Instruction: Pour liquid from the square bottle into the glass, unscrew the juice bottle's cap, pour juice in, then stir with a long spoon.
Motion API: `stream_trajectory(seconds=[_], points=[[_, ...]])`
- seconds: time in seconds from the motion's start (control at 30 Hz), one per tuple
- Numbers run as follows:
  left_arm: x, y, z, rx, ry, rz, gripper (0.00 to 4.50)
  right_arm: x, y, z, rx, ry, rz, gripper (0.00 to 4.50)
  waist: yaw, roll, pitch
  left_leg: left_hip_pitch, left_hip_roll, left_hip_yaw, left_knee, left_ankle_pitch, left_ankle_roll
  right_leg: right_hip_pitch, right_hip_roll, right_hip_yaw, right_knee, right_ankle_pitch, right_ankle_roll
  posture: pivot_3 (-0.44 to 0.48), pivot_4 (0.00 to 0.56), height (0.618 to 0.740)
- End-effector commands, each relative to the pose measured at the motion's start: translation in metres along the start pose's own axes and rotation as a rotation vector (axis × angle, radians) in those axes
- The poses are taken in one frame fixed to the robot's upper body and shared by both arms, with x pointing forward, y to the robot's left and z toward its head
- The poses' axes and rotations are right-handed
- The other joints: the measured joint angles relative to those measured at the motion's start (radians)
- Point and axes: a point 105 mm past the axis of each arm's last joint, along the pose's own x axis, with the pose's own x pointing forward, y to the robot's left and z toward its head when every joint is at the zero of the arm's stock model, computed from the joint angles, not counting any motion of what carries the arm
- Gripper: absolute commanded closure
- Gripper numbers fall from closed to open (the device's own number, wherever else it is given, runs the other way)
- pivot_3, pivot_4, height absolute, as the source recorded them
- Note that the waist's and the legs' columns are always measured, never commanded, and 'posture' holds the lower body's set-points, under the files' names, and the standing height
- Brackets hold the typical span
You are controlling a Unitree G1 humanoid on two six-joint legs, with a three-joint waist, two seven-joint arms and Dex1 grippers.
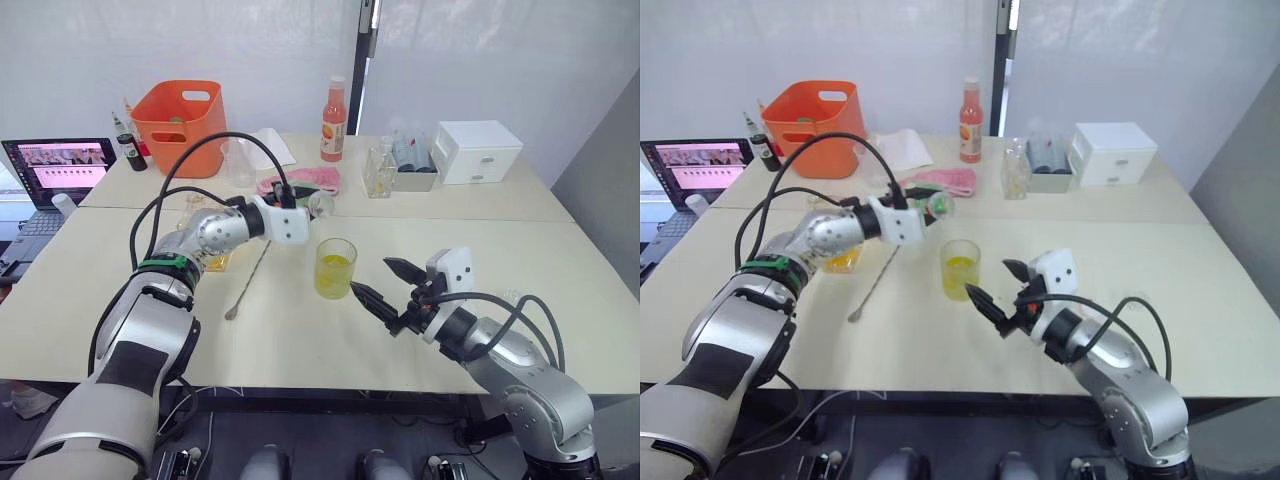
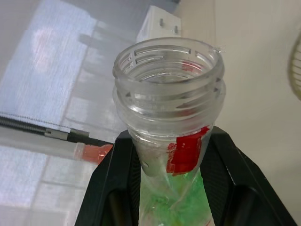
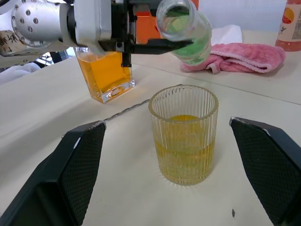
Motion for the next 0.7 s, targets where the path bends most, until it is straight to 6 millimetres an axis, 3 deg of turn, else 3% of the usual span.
stream_trajectory(seconds=[0.03, 0.17, 0.4, 0.7], points=[[-0.018, 0.045, 0.007, -0.190, -0.071, 0.101, 3.10, 0.001, -0.002, 0.011, -0.025, -0.026, 0.015, 0.03, -0.001, 0.000, 0.000, 0.000, 0.000, 0.000, 0.000, 0.000, 0.000, 0.000, 0.000, 0.000, 0.000, 0.000, 0.000, 0.000, 0.150, 0.715], [-0.041, 0.057, 0.006, -0.412, -0.113, 0.074, 3.10, 0.003, -0.008, 0.014, -0.035, -0.024, 0.025, 0.03, -0.013, 0.000, 0.000, 0.000, 0.001, -0.001, 0.000, 0.000, 0.000, 0.000, 0.001, 0.000, 0.001, 0.000, 0.000, 0.000, 0.150, 0.715], [-0.110, 0.061, 0.028, -0.779, -0.091, -0.041, 3.10, 0.013, -0.020, 0.027, -0.060, -0.012, 0.068, 0.03, -0.034, 0.000, 0.000, 0.000, 0.003, -0.004, 0.000, 0.000, 0.000, 0.000, 0.003, 0.000, 0.008, 0.000, 0.000, 0.000, 0.150, 0.715], [-0.187, 0.053, 0.041, -0.965, 0.057, 0.037, 3.10, 0.015, -0.022, 0.024, -0.059, 0.022, 0.120, 0.03, -0.026, 0.000, 0.000, 0.000, 0.003, -0.004, 0.000, 0.000, 0.000, 0.000, 0.002, 0.000, 0.008, 0.000, 0.000, 0.000, 0.150, 0.715]])
